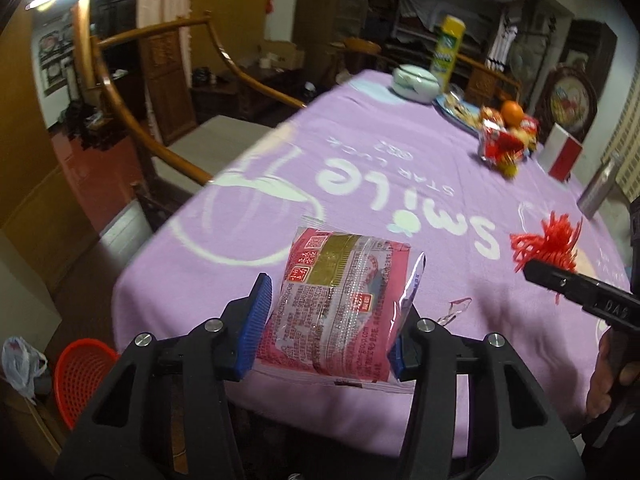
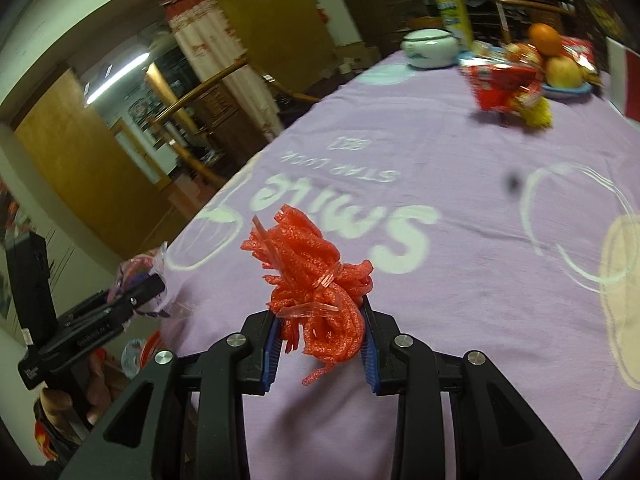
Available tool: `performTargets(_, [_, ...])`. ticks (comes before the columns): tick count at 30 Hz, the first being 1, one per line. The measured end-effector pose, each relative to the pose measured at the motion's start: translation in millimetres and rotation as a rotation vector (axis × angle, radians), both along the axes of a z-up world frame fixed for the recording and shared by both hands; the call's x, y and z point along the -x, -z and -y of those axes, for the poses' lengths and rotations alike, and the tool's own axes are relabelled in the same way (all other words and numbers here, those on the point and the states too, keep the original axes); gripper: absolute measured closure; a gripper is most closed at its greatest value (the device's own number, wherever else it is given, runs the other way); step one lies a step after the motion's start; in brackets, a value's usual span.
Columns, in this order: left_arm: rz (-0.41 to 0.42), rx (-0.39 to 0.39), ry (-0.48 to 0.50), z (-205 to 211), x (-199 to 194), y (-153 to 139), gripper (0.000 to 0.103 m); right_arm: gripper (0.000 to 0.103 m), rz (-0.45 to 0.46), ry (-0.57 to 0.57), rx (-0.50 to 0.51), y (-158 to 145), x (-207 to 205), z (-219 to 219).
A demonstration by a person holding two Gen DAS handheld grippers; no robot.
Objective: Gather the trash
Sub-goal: 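Carry the bread bag and red mesh net over to the red wastebasket, then open both tools to drop the bread bag and mesh net into the wastebasket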
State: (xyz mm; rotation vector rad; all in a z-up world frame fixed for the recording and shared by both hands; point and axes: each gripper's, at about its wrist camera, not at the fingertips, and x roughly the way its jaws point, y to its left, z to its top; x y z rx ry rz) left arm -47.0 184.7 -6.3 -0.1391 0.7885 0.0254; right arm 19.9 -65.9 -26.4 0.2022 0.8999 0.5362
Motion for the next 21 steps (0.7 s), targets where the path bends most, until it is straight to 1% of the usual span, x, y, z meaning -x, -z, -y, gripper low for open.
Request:
performTargets(4, [0.012, 0.000, -0.060, -26, 25, -4, 0.053, 0.070, 0.020, -0.102, 0.011, -8, 13, -41])
performTargets(7, [0.012, 0.002, -0.131, -52, 45, -4, 0.053, 0.070, 0.034, -0.184, 0.019, -13, 23, -75])
performTargets(12, [0.008, 0.024, -0.278, -106, 85, 4, 0.053, 0.070, 0.039, -0.372, 0.032, -17, 49, -147])
performTargets(15, [-0.004, 0.042, -0.360, -139, 109, 14, 0.053, 0.070, 0.026, -0.490, 0.038, -16, 66, -191])
performTargets(16, [-0.011, 0.046, -0.383, -148, 115, 18, 0.053, 0.070, 0.024, -0.550, 0.045, -16, 75, -209])
performTargets(20, [-0.061, 0.037, -0.492, -188, 139, 42, 0.053, 0.070, 0.003, -0.688, 0.070, -5, 98, -258])
performTargets(21, [-0.079, 0.049, -0.510, -198, 143, 49, 0.053, 0.070, -0.001, -0.706, 0.083, 0, 100, -268])
